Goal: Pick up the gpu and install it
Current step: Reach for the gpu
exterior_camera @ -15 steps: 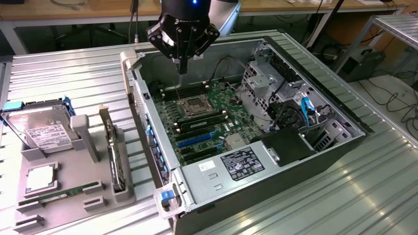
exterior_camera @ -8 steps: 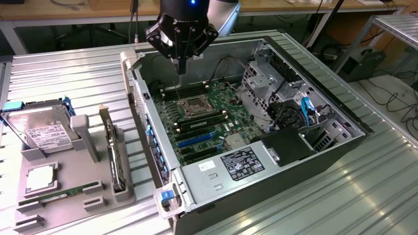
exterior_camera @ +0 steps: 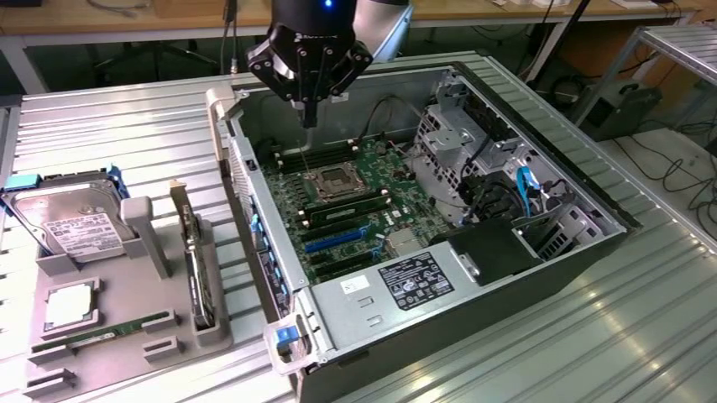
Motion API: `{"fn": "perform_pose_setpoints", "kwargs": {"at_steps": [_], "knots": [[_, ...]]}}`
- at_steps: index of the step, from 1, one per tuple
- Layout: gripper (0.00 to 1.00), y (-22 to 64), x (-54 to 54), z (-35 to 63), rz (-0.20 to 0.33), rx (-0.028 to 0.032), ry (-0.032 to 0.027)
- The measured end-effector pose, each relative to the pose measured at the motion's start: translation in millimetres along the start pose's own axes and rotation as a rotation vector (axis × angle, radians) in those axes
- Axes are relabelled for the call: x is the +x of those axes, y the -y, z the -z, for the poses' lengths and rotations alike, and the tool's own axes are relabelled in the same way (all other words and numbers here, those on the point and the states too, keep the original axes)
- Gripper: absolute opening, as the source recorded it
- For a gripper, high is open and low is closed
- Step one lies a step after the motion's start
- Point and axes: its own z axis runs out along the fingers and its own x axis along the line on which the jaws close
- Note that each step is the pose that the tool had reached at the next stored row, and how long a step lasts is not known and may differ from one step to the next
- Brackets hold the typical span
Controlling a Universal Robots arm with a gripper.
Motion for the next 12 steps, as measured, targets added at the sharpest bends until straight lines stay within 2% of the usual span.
{"fn": "perform_pose_setpoints", "kwargs": {"at_steps": [12], "knots": [[0.11, 0.4, 4.6, -0.3, 0.000, 0.0000, 0.0000]]}}
